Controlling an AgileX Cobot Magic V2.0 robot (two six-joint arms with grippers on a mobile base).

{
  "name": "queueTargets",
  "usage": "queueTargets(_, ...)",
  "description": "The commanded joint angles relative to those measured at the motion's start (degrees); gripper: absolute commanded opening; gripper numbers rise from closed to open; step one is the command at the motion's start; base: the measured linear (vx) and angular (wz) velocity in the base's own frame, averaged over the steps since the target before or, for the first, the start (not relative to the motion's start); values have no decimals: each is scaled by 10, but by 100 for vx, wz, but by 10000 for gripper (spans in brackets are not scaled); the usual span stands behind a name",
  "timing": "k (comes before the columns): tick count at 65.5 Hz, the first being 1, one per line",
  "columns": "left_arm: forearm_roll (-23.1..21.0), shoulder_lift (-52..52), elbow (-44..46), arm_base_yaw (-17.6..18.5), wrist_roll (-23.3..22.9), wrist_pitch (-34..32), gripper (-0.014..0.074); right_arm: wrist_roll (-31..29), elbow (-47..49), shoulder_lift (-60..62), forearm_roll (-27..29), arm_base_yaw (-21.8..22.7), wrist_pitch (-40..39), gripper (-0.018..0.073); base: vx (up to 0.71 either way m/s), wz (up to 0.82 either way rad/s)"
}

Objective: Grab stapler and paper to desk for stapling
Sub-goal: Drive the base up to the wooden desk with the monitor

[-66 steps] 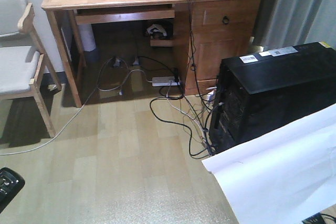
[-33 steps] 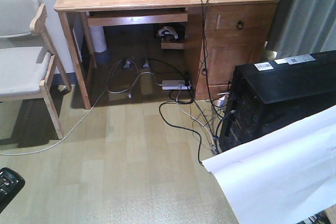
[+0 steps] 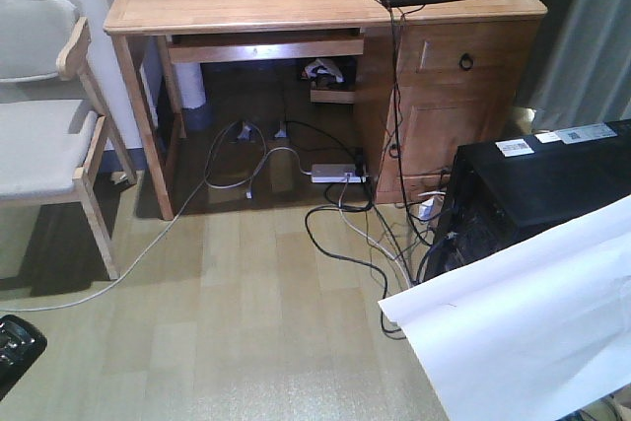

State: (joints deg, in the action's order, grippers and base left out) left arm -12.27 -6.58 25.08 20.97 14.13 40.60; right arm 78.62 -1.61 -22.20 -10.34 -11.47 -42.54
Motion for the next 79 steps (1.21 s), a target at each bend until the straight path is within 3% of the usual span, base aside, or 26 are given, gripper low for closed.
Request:
queueTargets(1,-11,-6,17,3,-2,-65,-7,-8,-1,-3,-1,0,-40,-9,21,-1)
queueTargets(79,-11,-6,17,3,-2,-65,-7,-8,-1,-3,-1,0,-40,-9,24,3)
